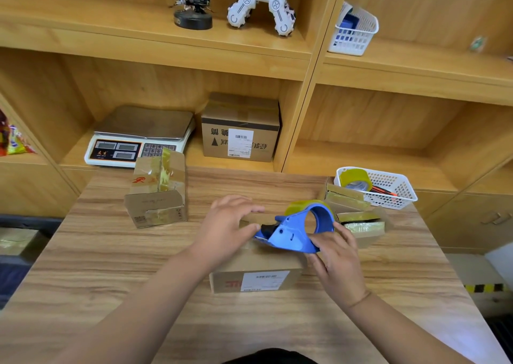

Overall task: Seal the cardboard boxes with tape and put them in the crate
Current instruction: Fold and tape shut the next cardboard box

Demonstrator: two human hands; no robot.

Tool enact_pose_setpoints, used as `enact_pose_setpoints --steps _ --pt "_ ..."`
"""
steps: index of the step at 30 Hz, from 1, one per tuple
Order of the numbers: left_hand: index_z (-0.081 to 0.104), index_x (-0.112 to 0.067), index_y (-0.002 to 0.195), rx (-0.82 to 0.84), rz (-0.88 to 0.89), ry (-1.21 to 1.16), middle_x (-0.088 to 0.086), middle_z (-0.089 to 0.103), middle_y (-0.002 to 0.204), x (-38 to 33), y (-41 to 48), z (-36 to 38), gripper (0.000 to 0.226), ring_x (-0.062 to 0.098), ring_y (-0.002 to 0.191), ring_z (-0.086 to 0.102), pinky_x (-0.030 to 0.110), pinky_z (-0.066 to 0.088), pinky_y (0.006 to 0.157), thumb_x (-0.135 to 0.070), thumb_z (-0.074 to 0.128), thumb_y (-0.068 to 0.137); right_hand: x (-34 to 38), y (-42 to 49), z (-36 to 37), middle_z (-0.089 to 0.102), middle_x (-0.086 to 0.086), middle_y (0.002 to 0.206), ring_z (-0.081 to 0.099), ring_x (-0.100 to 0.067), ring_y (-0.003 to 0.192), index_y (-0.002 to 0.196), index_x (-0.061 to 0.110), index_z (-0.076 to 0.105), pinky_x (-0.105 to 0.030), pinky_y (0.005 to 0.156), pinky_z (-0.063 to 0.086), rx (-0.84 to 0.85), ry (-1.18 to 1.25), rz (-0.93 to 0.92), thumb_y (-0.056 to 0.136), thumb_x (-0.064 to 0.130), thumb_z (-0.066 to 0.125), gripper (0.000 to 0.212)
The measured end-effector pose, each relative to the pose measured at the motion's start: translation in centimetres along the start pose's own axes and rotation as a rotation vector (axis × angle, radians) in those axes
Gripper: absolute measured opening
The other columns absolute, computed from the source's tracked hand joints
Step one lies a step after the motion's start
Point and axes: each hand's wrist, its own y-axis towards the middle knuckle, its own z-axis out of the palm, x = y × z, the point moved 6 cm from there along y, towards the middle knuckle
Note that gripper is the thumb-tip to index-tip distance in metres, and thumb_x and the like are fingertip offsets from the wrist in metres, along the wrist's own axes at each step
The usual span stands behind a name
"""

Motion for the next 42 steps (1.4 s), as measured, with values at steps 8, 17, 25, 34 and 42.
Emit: enact_pose_setpoints --steps 8,17,25,34,42 --pt "0.068 -0.043 0.072 0.002 -0.200 -0.310 -0.031 0.067 0.078 0.7 0.3 -0.2 0.029 -0.009 0.082 0.060 0.009 0.044 0.074 -0.016 0.070 0.083 1.2 0.8 -0.3 0.064 -0.002 0.087 0.053 -0.018 0.096 0.097 0.006 0.067 -0.035 0.114 0.023 0.036 0.091 -0.010 0.094 0.032 0.044 0.035" --pt "0.069 -0.021 0.070 0.025 -0.421 -0.364 -0.015 0.068 0.061 1.7 1.6 -1.1 0.021 -0.004 0.057 0.062 0.013 0.047 0.061 -0.013 0.062 0.088 1.4 3.3 -1.0 0.051 0.008 0.100 0.032 -0.011 0.095 0.127 0.014 0.054 -0.039 0.085 0.039 0.151 0.229 0.244 0.080 0.047 0.041 0.059" --pt "0.068 -0.019 0.069 0.008 -0.500 -0.422 -0.007 0.071 0.065 1.5 1.7 -1.2 0.025 0.003 0.057 0.066 0.011 0.049 0.054 -0.008 0.058 0.089 2.2 4.6 -2.2 0.055 0.016 0.099 0.026 0.020 0.096 0.122 0.028 0.047 -0.021 0.080 0.031 0.206 0.099 0.050 0.056 0.063 0.069 0.078" --pt "0.071 -0.019 0.073 0.072 -0.527 -0.389 -0.009 0.069 0.063 1.2 2.2 -2.4 0.021 0.001 0.054 0.064 0.012 0.045 0.051 -0.012 0.060 0.089 1.3 4.6 -2.8 0.049 0.023 0.099 0.036 0.013 0.099 0.115 0.025 0.055 -0.019 0.075 0.033 0.190 0.147 0.091 0.059 0.063 0.065 0.068" --pt "0.072 -0.015 0.077 0.047 -0.531 -0.305 -0.008 0.068 0.057 2.9 2.2 -5.5 0.017 -0.003 0.034 0.048 0.008 0.031 0.033 -0.013 0.061 0.089 0.2 3.7 -4.0 0.050 0.027 0.093 0.033 0.021 0.097 0.113 0.031 0.050 -0.016 0.075 0.032 0.203 0.066 0.057 0.059 0.063 0.064 0.064"
